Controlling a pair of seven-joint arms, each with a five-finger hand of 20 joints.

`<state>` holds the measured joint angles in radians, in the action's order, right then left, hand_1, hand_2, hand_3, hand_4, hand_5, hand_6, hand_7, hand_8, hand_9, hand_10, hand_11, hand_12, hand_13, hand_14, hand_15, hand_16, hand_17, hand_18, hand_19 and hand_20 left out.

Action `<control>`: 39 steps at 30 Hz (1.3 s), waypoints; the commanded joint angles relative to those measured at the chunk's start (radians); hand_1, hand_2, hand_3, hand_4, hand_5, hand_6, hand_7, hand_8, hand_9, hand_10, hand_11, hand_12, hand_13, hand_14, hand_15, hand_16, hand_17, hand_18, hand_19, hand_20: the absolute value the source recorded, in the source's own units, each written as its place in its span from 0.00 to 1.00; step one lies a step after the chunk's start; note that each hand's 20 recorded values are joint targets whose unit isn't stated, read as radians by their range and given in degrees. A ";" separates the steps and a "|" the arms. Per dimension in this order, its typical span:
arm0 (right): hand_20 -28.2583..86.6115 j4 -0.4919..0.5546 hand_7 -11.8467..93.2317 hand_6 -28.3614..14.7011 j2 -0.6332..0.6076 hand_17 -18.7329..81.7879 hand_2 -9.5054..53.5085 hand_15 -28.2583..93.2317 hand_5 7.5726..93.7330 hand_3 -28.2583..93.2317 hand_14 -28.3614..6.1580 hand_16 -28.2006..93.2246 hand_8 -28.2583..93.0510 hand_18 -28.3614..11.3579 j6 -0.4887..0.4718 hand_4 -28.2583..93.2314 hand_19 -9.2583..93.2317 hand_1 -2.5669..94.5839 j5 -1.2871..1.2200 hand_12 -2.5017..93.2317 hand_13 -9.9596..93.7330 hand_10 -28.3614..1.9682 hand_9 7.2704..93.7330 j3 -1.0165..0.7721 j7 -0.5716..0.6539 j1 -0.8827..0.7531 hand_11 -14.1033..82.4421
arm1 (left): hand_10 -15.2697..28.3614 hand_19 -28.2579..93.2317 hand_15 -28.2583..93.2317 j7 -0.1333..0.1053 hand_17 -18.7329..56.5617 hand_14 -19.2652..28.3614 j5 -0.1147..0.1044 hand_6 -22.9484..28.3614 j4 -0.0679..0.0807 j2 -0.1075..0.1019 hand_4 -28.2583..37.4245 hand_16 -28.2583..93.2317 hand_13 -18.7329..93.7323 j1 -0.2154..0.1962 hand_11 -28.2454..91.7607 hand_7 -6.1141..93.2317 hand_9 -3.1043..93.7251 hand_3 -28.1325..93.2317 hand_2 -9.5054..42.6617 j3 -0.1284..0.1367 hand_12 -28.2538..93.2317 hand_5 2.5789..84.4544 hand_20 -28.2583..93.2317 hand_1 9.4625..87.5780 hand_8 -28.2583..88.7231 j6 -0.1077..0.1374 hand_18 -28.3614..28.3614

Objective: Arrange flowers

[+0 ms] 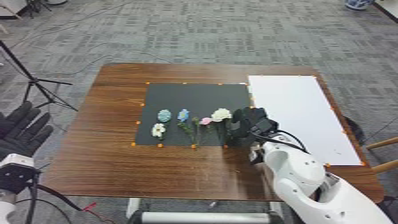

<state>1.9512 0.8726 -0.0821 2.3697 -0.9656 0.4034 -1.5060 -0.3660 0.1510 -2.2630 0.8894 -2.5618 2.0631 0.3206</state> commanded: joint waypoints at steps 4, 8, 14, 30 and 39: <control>0.58 0.025 0.29 0.58 0.001 0.45 0.01 0.83 0.60 0.82 0.43 0.51 0.13 0.09 0.194 0.00 0.82 0.40 -0.065 0.25 0.66 0.42 0.62 -0.093 0.032 -0.043 0.41 | 0.63 0.37 0.43 -0.006 0.20 0.68 0.003 0.60 -0.006 0.006 0.00 0.22 0.37 -0.007 0.36 0.18 0.35 0.80 0.50 0.011 0.35 0.42 0.34 0.20 0.18 -0.009 0.70; 0.53 0.019 0.27 0.55 0.023 0.47 0.19 0.71 0.61 0.83 0.44 0.44 0.14 0.12 0.400 0.02 0.76 0.32 -0.409 0.22 0.69 0.37 0.64 -0.178 -0.058 -0.076 0.37 | 0.62 0.37 0.42 -0.007 0.21 0.68 0.001 0.59 -0.005 0.010 0.00 0.22 0.38 -0.008 0.35 0.18 0.35 0.78 0.53 0.022 0.34 0.42 0.34 0.17 0.18 -0.021 0.70; 0.44 -0.003 0.25 0.56 0.124 0.39 0.27 0.59 0.54 0.86 0.36 0.35 0.14 0.21 0.375 0.01 0.60 0.25 -1.034 0.18 0.55 0.34 0.57 -0.384 -0.436 -0.161 0.30 | 0.62 0.37 0.41 0.007 0.20 0.68 0.009 0.59 0.002 0.014 0.00 0.22 0.37 -0.002 0.34 0.16 0.35 0.78 0.55 0.040 0.34 0.42 0.33 0.14 0.18 -0.029 0.70; 0.40 0.024 0.19 0.60 0.273 0.31 0.34 0.42 0.36 0.86 0.36 0.30 0.15 0.27 0.140 0.00 0.36 0.08 -1.444 0.15 0.32 0.36 0.35 -0.601 -0.607 -0.364 0.19 | 0.54 0.31 0.24 0.036 0.19 0.53 0.103 0.55 0.015 -0.006 0.00 0.23 0.26 0.005 0.26 0.10 0.31 0.77 0.51 0.087 0.32 0.39 0.33 0.11 0.19 -0.046 0.64; 0.41 0.038 0.20 0.59 0.288 0.31 0.34 0.42 0.38 0.87 0.36 0.30 0.15 0.27 0.119 0.01 0.36 0.11 -1.456 0.15 0.33 0.37 0.36 -0.631 -0.619 -0.390 0.20 | 0.54 0.31 0.22 0.020 0.18 0.52 0.095 0.54 0.017 -0.020 0.00 0.24 0.25 0.009 0.26 0.10 0.30 0.77 0.49 0.089 0.33 0.38 0.33 0.12 0.19 -0.045 0.63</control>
<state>1.9738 1.1498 0.0320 0.8851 -1.5786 -0.1873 -1.8812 -0.3404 0.2535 -2.2465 0.8810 -2.5519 2.1437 0.2823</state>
